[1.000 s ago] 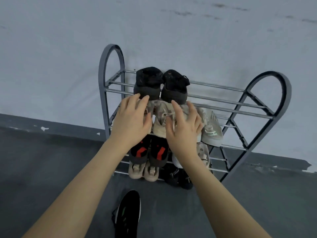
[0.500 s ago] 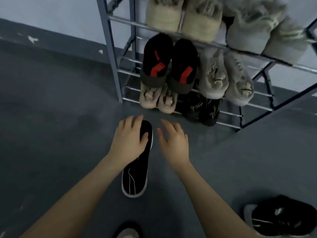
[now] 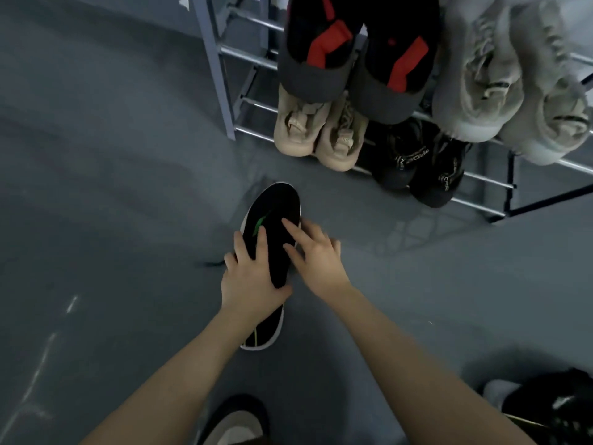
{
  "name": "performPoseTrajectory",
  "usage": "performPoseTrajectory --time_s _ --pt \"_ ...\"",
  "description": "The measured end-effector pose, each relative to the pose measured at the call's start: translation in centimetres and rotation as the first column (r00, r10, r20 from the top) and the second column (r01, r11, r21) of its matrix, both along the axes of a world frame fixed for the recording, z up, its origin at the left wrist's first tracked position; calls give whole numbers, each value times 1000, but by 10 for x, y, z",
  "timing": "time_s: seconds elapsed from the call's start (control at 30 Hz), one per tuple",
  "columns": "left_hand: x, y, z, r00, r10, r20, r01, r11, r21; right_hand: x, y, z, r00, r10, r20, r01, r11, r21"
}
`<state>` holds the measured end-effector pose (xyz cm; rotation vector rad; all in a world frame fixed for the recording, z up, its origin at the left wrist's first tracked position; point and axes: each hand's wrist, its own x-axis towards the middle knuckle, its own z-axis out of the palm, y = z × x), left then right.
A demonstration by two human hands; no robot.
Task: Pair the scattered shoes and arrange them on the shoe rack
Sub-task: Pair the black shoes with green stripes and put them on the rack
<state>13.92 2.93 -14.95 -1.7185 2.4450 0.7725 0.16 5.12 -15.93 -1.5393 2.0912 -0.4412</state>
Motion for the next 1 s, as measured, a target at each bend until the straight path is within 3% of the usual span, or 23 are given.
performPoseTrajectory --time_s 0.2,0.63,0.8,1.0 --pt "1 1 14 990 -19 -142 2 993 -118 -5 14 6 999 -48 22 49 998 -32" --pt "-71 44 103 892 -269 -364 158 939 -306 -70 95 118 941 -165 -296 154 986 -62" --pt "-113 80 116 840 -387 -381 258 902 -347 -102 147 138 923 -239 -301 237 970 -43" --pt "-168 119 105 780 -473 -410 373 877 -302 -145 200 125 868 -446 -217 429 895 -122"
